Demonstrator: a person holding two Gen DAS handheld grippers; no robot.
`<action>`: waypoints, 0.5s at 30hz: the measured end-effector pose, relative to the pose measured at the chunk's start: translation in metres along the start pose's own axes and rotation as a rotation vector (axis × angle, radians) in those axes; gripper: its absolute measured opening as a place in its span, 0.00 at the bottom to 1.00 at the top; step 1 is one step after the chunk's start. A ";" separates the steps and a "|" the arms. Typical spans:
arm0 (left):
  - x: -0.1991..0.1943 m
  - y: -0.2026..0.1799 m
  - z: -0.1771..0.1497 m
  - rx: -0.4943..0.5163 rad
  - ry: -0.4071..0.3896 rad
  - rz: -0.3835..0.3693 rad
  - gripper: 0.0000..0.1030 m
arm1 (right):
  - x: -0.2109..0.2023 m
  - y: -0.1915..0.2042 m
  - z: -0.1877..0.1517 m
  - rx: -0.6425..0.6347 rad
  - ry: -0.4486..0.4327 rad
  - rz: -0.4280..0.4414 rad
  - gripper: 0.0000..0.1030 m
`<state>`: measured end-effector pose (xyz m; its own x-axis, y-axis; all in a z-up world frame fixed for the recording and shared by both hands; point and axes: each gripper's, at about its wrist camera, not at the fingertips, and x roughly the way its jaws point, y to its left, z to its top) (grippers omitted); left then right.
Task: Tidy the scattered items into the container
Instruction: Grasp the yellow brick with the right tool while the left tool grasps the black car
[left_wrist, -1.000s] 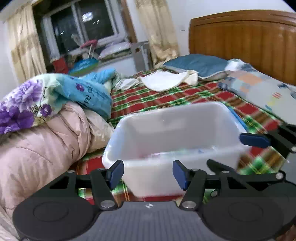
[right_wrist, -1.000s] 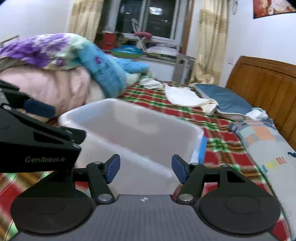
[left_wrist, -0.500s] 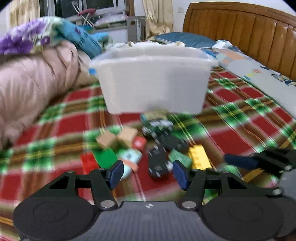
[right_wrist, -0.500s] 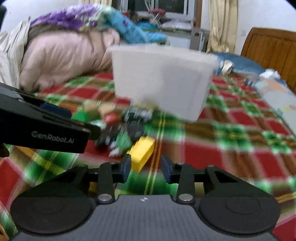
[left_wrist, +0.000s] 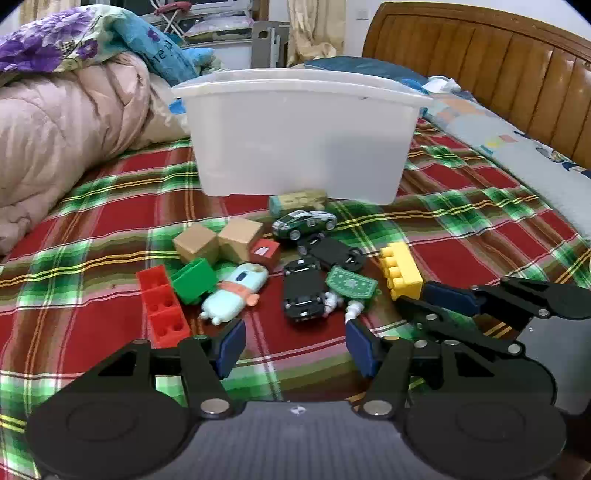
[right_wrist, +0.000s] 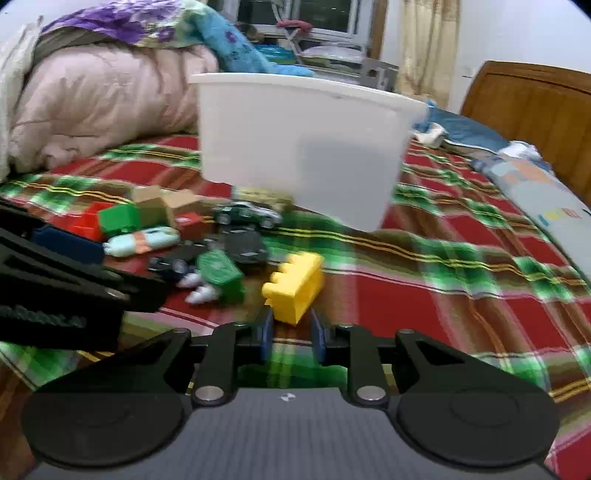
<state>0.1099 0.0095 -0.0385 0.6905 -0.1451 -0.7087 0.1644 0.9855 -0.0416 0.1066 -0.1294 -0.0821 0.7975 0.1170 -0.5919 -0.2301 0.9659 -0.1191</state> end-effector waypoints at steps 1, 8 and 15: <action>0.001 -0.002 0.001 0.008 -0.004 -0.006 0.62 | 0.000 -0.004 -0.002 0.014 -0.001 -0.005 0.24; 0.022 -0.009 0.014 0.059 -0.034 -0.023 0.38 | -0.001 -0.017 -0.005 0.059 -0.020 0.017 0.27; 0.028 0.015 0.003 0.062 -0.014 -0.013 0.35 | 0.000 -0.020 -0.005 0.071 -0.031 0.027 0.30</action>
<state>0.1340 0.0198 -0.0566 0.6978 -0.1596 -0.6982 0.2167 0.9762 -0.0066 0.1081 -0.1497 -0.0840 0.8088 0.1489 -0.5689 -0.2123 0.9761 -0.0464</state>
